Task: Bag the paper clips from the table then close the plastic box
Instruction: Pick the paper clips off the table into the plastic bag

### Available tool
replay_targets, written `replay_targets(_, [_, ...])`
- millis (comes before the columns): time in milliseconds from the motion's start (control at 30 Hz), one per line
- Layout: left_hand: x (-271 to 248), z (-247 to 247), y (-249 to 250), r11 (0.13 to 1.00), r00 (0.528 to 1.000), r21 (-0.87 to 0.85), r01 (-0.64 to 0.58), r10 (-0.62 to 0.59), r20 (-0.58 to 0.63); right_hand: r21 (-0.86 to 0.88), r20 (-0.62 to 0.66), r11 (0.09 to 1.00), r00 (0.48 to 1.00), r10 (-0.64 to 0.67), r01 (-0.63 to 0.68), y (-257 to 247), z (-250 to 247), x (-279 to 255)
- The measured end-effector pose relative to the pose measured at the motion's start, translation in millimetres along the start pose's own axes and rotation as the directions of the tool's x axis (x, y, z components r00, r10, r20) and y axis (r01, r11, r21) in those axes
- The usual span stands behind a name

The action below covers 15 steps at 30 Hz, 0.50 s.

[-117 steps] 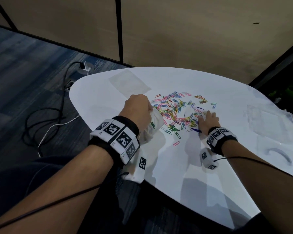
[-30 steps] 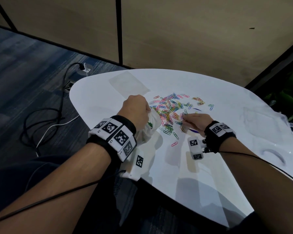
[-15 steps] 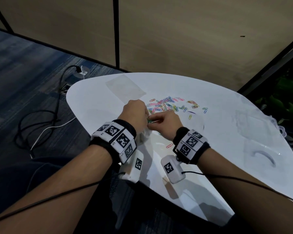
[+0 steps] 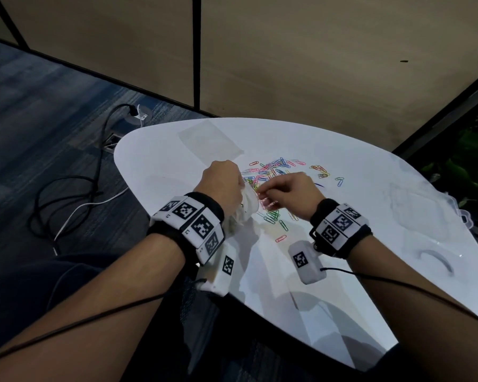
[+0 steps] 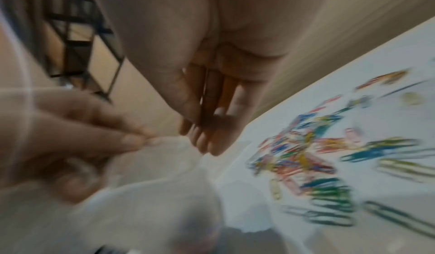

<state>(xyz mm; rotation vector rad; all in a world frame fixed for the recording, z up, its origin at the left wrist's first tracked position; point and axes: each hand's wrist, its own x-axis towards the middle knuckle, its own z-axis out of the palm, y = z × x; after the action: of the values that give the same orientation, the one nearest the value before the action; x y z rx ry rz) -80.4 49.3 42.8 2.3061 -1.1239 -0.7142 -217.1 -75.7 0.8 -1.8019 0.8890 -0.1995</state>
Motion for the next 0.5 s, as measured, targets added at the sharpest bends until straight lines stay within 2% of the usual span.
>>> replay_targets(67, [-1.7,-2.3,-2.7,1.000,1.000,-0.015,0.010,-0.010,0.007,-0.143,-0.100,0.973,0.981,0.167,-0.181,21.6,-16.7,2.5])
replay_targets(133, [-2.5,-4.8,-6.6,1.000,1.000,-0.025,0.011,-0.011,-0.006,-0.330,-0.109,0.829,0.890,0.442,-0.452,46.1,-24.0,0.1])
replay_targets(167, [-2.5,-6.3,-9.1,1.000,1.000,-0.028,0.011,-0.012,-0.015,-0.383,-0.103,0.761,0.843,0.529,-0.524,54.5,-22.3,-2.5])
replay_targets(200, [-2.2,-7.3,-11.7,0.999,1.000,-0.035,0.013,-0.014,-0.019,-0.433,-0.099,0.722,0.824,0.557,-0.540,59.8,-17.8,-4.1])
replay_targets(300, [-1.4,-9.9,-18.7,0.998,0.999,-0.054,0.023,-0.025,-0.028,-0.553,-0.173,0.700,0.885,0.433,-0.451,73.1,-0.8,8.3])
replay_targets(400, [-0.5,-12.0,-25.0,0.996,0.999,-0.081,0.032,-0.035,-0.032,-0.460,-0.263,0.789,0.911,0.317,-0.407,79.5,15.3,32.6])
replay_targets(500, [1.7,-12.7,-29.0,0.995,0.999,-0.096,0.031,-0.035,-0.034,-0.497,-0.318,0.803,0.931,0.183,-0.327,80.1,23.7,50.3])
